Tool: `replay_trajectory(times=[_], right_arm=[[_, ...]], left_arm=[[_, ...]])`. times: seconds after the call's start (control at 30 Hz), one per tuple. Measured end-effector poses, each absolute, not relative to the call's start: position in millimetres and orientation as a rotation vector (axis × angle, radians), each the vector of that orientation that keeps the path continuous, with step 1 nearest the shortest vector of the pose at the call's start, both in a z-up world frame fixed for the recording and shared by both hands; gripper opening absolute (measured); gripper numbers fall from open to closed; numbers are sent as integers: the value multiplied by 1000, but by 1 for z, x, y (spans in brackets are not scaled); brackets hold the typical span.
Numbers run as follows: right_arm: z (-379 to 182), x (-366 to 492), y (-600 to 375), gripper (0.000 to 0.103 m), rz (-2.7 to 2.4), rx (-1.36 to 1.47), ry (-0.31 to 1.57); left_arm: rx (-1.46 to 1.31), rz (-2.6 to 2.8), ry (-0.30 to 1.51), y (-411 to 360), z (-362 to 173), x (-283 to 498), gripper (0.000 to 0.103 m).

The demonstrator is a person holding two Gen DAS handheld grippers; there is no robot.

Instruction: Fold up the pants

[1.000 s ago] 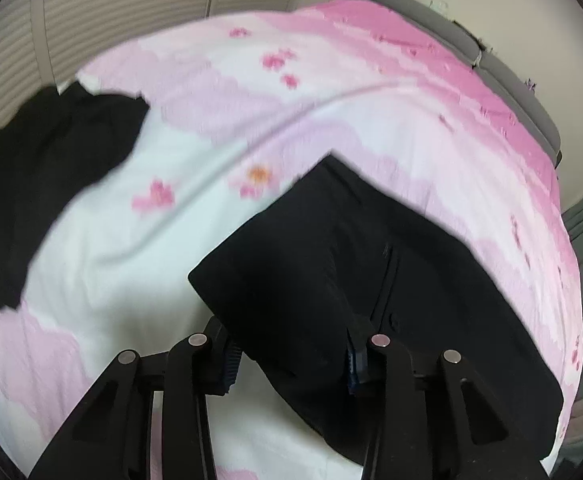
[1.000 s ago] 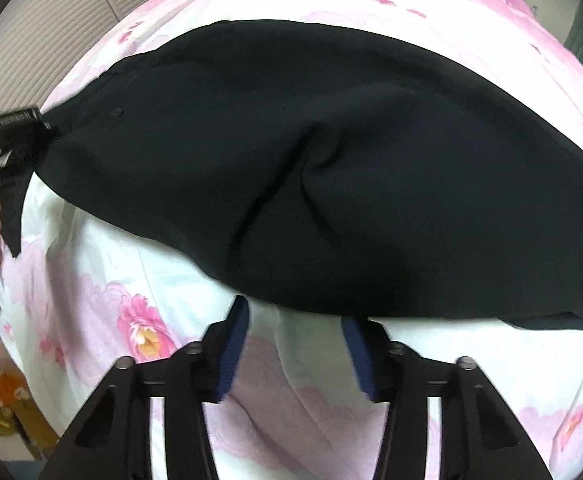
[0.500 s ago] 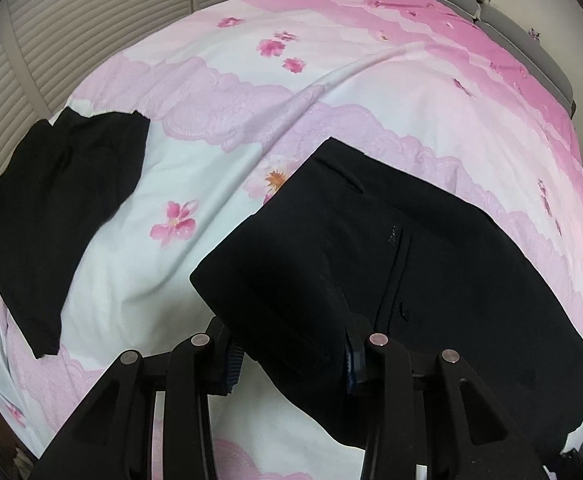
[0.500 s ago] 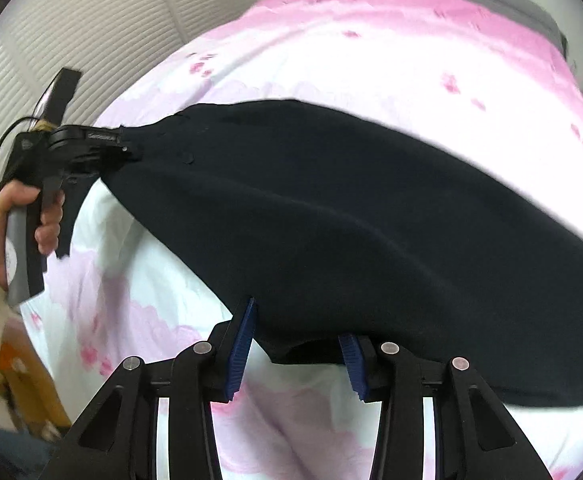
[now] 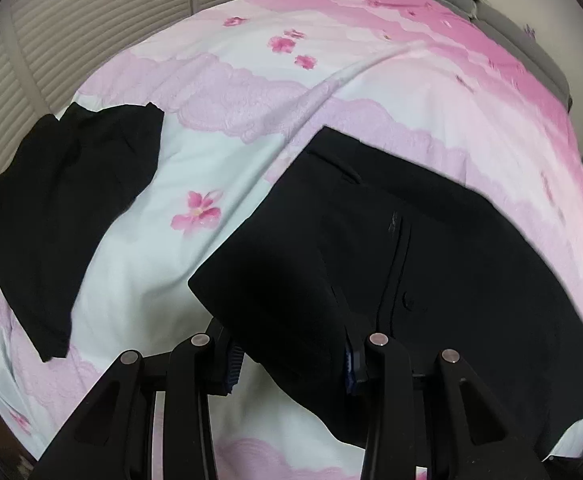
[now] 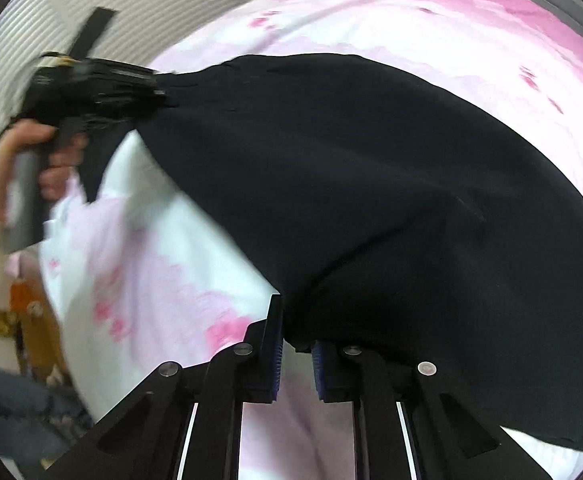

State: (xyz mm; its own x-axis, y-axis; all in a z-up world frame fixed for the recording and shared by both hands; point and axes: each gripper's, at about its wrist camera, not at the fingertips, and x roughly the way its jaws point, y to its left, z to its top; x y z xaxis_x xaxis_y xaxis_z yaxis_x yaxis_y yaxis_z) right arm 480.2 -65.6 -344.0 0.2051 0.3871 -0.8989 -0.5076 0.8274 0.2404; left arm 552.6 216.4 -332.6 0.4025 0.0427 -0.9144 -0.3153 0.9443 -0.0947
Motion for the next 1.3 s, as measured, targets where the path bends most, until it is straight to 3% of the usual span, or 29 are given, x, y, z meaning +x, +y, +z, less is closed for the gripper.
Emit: replay_trajectory(times=[0.23,0.47,0.53,0.57,0.63,0.7,0.87,1.1,1.23,1.3], right_arm=[[-399,471,-54,14,633,-162,1387],[-416,477,-57,14,575,-124,1464],[-400,473,-66,20,543,-130,1459],[-400,471,-62,31,531,-128,1465],[-387,461,-61,37,510,-119,1445],[-374,453,-61,51,477,-121,1427],[-313,432,-102,53,371,-13,1322],[-234,397,-186,57,179,118,1124],[-203,380,-244,63,107,156,1067],[-193,372,-276,64,72,168,1043]], left_arm=[[-306,221,1233,227,-375,551,38],[-315,228,1272,230,-377,548,44],[-289,219,1272,227,-364,542,48],[-277,210,1268,225,-358,538,48],[-220,204,1259,220,-340,528,53],[-95,218,1238,211,-318,512,57],[133,130,1156,174,-265,471,58],[167,-55,1066,79,-211,417,61],[115,-101,1040,27,-193,404,81],[131,-139,1020,-8,-188,400,85]])
